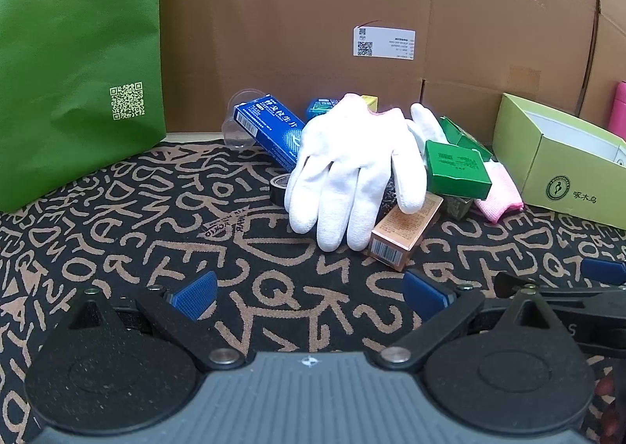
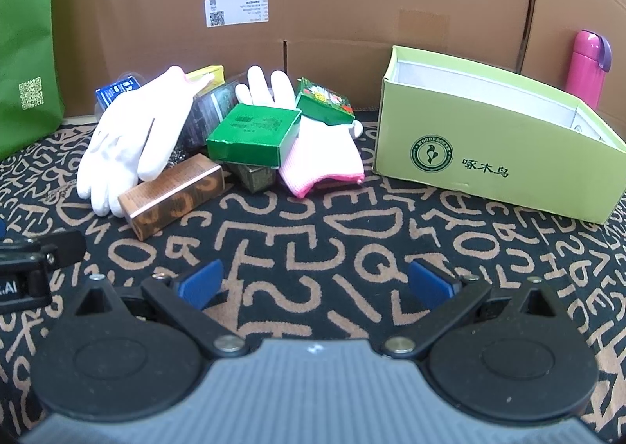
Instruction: Organize objects
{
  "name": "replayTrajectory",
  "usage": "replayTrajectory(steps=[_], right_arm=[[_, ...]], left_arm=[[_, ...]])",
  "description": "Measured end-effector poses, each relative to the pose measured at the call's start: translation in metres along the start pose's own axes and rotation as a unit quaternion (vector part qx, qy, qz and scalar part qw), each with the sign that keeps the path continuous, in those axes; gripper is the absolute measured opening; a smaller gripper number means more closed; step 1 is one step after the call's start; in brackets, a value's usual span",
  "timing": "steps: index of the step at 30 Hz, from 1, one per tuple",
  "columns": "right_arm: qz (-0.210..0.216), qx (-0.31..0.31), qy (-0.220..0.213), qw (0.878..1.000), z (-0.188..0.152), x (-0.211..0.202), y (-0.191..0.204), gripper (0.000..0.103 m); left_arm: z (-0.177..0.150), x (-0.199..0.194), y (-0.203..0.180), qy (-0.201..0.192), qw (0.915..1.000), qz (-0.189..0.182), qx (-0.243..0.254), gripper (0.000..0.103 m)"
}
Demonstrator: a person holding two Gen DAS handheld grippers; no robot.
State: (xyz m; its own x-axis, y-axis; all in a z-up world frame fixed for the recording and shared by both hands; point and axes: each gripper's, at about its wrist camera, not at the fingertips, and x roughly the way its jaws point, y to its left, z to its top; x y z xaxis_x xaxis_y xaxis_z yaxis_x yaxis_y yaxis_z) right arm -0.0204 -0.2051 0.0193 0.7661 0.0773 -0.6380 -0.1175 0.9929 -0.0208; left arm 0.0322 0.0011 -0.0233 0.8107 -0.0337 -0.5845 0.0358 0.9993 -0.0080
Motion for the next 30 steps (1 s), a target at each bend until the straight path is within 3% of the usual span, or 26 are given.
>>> replayTrajectory(steps=[17,25,30], right_arm=[[0.009,-0.001,0.003,1.000,0.003,0.008,0.005,0.103],[0.061,-0.025,-0.017,0.998,0.011,0.014,0.027,0.103],[0.133,-0.026,-0.018,0.991,0.026,0.030,0.051,0.103]], left_arm=[[0.003,0.011,0.010,0.009,0.9999,0.004,-0.003,0.103],[0.031,0.016,0.018,-0.011,0.9998,-0.008,0.016,0.103],[0.063,0.035,0.013,-0.020,0.9984,-0.033,0.040,0.103]])
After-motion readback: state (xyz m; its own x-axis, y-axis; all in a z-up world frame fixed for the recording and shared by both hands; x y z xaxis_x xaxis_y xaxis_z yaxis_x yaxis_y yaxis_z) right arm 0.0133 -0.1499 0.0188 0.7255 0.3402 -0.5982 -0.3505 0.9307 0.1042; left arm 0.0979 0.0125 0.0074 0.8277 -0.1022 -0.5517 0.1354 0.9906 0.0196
